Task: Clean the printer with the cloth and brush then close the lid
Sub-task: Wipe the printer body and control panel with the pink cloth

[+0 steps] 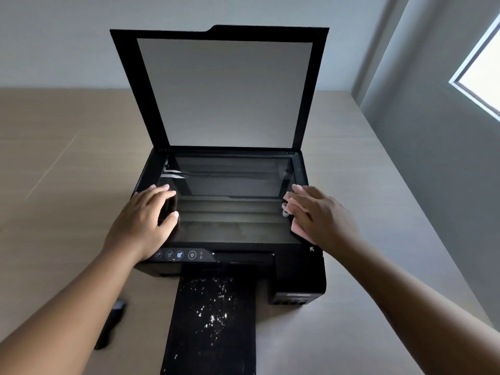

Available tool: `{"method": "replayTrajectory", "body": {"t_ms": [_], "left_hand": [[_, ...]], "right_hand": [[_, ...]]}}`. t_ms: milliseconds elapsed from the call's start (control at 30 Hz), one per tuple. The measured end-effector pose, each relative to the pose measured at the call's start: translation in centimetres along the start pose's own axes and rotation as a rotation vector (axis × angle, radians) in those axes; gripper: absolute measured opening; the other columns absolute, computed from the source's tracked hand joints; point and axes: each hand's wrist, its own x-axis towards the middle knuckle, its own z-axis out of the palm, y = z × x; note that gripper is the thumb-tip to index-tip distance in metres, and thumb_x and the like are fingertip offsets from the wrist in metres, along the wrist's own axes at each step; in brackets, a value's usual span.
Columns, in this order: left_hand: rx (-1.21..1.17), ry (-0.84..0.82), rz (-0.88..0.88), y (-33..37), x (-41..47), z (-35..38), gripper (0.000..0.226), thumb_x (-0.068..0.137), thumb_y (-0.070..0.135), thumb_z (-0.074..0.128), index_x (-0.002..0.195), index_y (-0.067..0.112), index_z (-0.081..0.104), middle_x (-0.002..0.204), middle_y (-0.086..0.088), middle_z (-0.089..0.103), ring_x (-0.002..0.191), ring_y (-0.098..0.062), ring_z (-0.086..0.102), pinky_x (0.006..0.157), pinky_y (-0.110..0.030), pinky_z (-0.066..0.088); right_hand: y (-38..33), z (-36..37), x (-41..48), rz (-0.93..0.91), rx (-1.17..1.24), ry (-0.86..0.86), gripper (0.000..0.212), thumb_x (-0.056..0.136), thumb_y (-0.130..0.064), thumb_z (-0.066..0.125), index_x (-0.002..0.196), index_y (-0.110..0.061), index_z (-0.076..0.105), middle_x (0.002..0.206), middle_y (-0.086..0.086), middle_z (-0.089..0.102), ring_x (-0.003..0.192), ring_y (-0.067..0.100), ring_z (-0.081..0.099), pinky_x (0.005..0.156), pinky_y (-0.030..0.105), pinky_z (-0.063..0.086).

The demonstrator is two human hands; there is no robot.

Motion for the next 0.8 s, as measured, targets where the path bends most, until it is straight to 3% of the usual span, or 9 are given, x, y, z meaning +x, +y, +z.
{"method": "replayTrajectory", "body": {"t_ms": [200,333,433,600,800], "left_hand": [[0.005,-0.005,-0.005,-0.1,-0.2,0.1,0.057,0.083,0.048,0.036,0.132,0.021,0.048,0.146,0.001,0.044,0.138,-0.021,0.032,0.114,-0.043,0.025],[0.000,-0.003,-0.007,0.0,-0.4,0.1,0.056,0.083,0.046,0.040,0.132,0.020,0.048,0.146,0.000,0.044,0.138,-0.022,0.032,0.115,-0.043,0.024],[0.001,0.008,-0.003,0.0,-0.3,0.1,0.057,0.083,0.047,0.040,0.132,0.019,0.049,0.146,-0.001,0.044,0.138,-0.023,0.032,0.115,-0.043,0.024],[0.013,-0.001,0.012,-0.2,-0.6,0.3,0.058,0.084,0.048,0.038,0.134,0.018,0.048,0.148,-0.002,0.042,0.139,-0.024,0.030,0.115,-0.043,0.023],[0.012,-0.026,0.032,-0.7,-0.3,0.7,0.058,0.088,0.048,0.039,0.137,0.017,0.044,0.150,-0.004,0.039,0.141,-0.025,0.026,0.116,-0.042,0.019]], "right_hand": [[-2.3,-0.4,-5.5,0.026,-0.102,0.058,0.025,0.089,-0.036,0.060,0.113,-0.040,0.066,0.122,-0.014,0.061,0.088,0.026,0.067,0.061,0.032,0.051],[-3.1,-0.6,-7.6,0.183,-0.005,0.161,0.021,0.093,-0.042,0.052,0.109,-0.044,0.066,0.122,-0.018,0.060,0.104,0.016,0.066,0.065,0.033,0.052],[-4.1,-0.4,-8.9,0.252,0.008,0.259,0.025,0.096,-0.047,0.045,0.109,-0.043,0.067,0.121,-0.017,0.059,0.104,0.017,0.066,0.065,0.035,0.054],[-7.0,1.8,-10.3,0.270,-0.103,0.254,0.019,0.090,-0.034,0.062,0.107,-0.038,0.069,0.115,-0.011,0.063,0.091,0.026,0.067,0.058,0.031,0.048],[-11.1,4.3,-9.4,0.137,-0.251,0.220,0.026,0.093,-0.038,0.050,0.112,-0.030,0.067,0.108,-0.005,0.062,0.071,0.024,0.062,0.056,0.027,0.043]]}}
